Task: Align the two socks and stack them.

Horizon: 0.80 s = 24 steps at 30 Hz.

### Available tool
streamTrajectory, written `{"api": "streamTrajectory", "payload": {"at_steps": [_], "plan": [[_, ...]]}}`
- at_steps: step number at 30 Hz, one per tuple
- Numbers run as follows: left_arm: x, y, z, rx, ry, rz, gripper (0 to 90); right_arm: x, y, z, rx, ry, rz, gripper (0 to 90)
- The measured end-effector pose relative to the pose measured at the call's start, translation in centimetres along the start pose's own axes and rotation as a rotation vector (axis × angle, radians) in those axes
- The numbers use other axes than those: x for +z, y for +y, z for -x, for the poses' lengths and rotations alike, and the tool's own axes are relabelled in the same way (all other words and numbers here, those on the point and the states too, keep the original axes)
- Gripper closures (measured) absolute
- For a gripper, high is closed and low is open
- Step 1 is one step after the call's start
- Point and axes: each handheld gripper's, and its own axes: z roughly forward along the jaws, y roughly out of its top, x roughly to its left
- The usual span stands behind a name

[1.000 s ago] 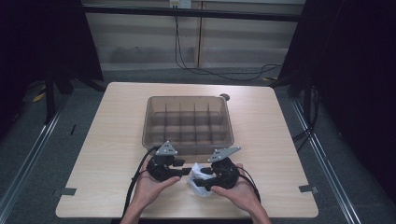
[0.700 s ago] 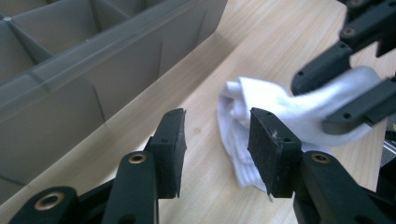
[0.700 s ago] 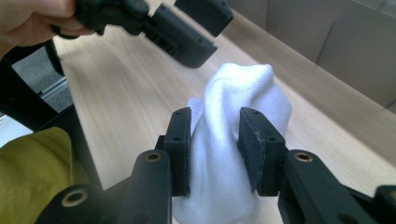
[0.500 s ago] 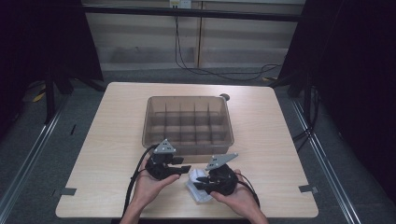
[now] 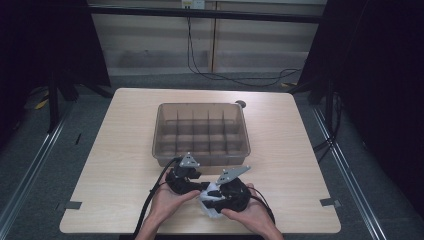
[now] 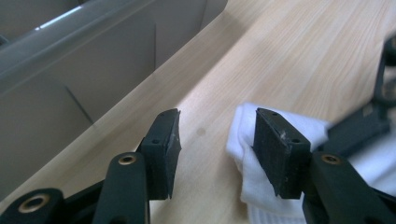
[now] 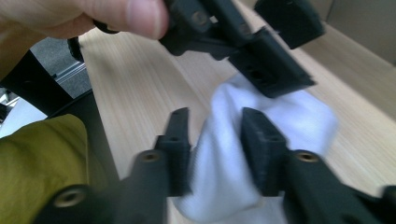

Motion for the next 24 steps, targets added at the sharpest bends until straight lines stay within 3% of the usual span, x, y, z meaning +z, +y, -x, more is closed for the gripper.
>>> {"api": "streamTrajectory", "payload": {"at_steps": [4,7,11,14,17,19,24], "plan": [[-0.2,-0.2,0.1,0.02,-0.008,-0.009,49.5,-1.0,0.0,0.6,0.023,-0.001,0.023,53.4],[-0.4,-0.6,0.5,0.022,-0.007,-0.008,49.3,-2.2,0.0,1.4,0.049,0.011,0.075,48.1],[-0.4,-0.6,0.8,0.029,-0.001,-0.002,49.4,-3.1,0.1,2.1,0.069,0.009,0.108,47.8],[-0.4,-0.7,1.0,0.039,-0.001,-0.001,49.8,-4.0,0.3,2.9,0.106,-0.027,0.129,52.5],[-0.3,-0.8,1.1,0.038,-0.004,0.0,49.9,-4.1,0.1,3.2,0.124,-0.039,0.114,53.6],[-0.2,-0.9,1.1,0.036,-0.004,-0.006,50.0,-3.4,-0.4,2.9,0.117,-0.011,0.052,46.5],[-0.2,-0.9,1.3,0.044,-0.005,-0.002,49.9,-2.4,-1.1,2.1,0.095,0.018,0.016,37.9]]}}
